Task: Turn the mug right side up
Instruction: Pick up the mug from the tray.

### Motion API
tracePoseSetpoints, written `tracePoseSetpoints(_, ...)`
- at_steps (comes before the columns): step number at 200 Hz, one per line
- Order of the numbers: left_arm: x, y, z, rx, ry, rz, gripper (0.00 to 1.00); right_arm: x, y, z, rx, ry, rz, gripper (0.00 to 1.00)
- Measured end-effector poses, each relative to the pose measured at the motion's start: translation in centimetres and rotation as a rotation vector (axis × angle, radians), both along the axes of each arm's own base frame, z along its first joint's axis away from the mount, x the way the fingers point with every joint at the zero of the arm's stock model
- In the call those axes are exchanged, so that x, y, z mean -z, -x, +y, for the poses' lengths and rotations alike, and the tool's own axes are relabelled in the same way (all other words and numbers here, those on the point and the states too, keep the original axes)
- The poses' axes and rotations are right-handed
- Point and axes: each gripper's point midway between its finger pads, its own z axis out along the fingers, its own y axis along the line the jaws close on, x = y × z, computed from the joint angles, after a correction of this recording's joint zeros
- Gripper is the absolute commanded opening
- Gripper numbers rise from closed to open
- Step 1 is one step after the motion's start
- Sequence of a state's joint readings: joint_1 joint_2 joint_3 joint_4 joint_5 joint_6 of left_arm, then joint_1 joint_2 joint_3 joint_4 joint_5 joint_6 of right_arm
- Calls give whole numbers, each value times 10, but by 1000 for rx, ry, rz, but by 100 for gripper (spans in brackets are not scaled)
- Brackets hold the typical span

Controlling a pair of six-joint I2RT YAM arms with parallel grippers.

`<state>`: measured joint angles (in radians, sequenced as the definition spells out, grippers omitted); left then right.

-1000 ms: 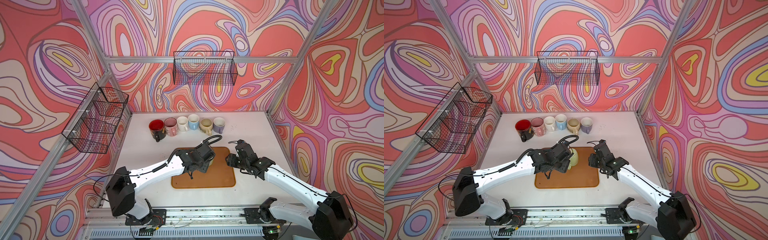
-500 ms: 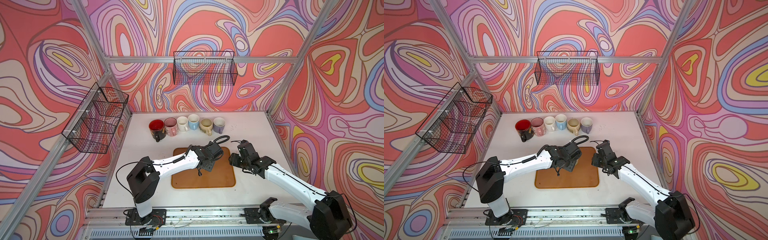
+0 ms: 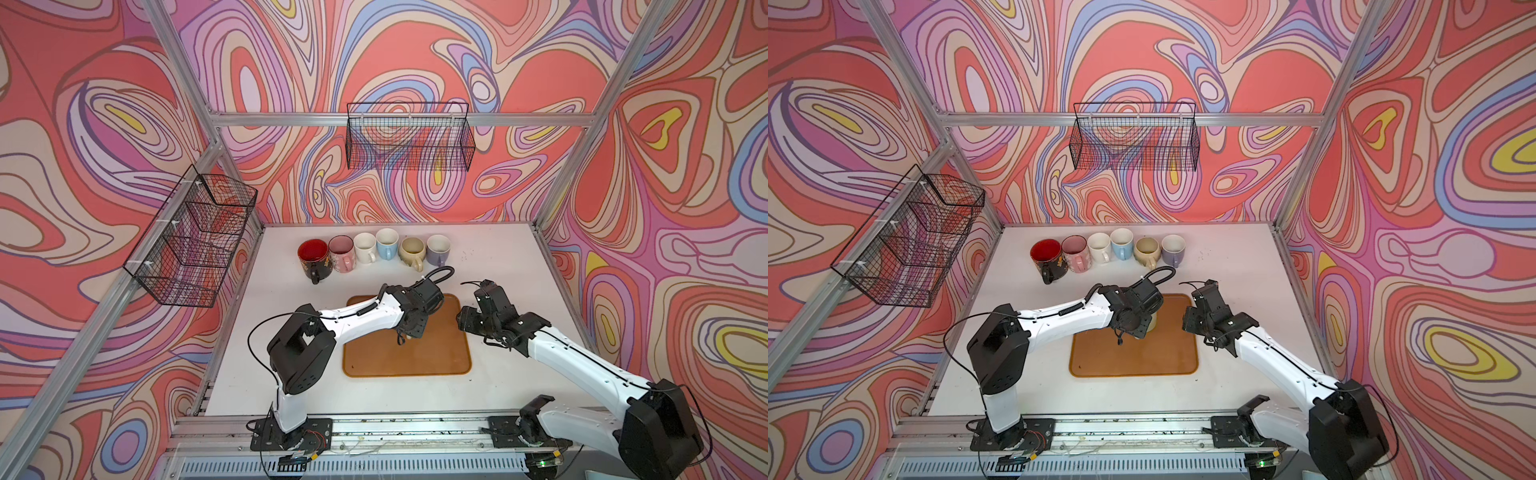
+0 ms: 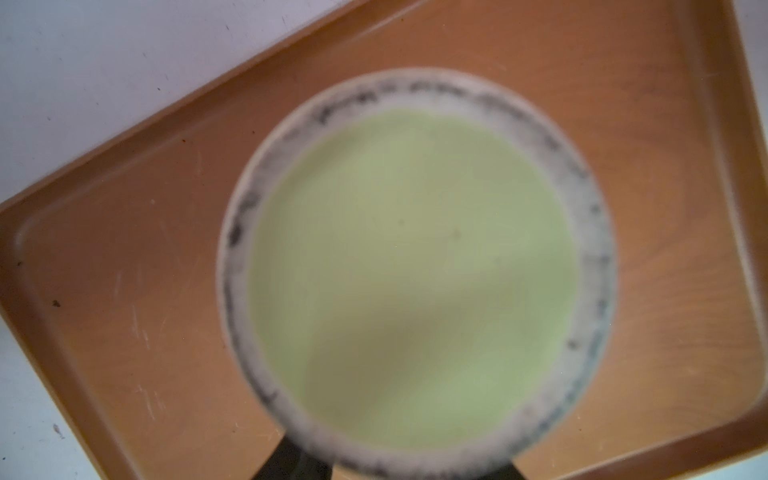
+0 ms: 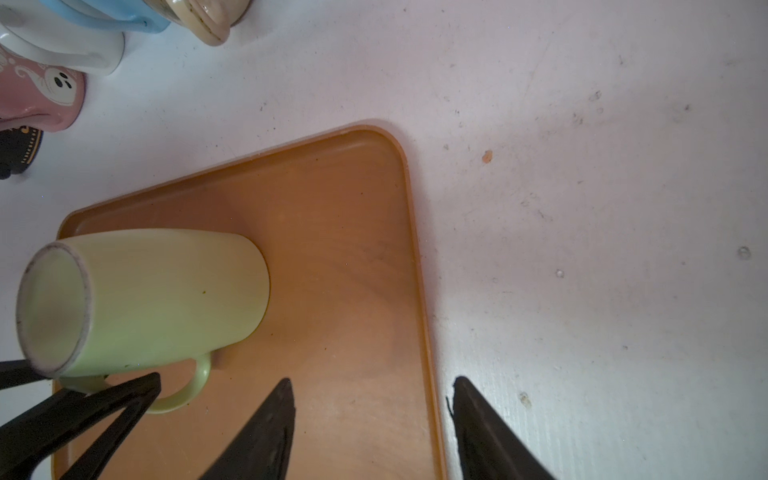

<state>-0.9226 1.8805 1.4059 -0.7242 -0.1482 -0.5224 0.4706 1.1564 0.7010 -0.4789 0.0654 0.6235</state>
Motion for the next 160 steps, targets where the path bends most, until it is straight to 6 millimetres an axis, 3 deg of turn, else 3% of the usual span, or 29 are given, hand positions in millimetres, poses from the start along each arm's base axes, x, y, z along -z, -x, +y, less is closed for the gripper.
tracePoseSetpoints(108,3,3,-6,51,21,31,0,1,1,3,-21,-3,7,60)
tracePoseSetpoints(160,2,3,-5,74,15,24,0,-4,2,14,-77,-48,-2,62)
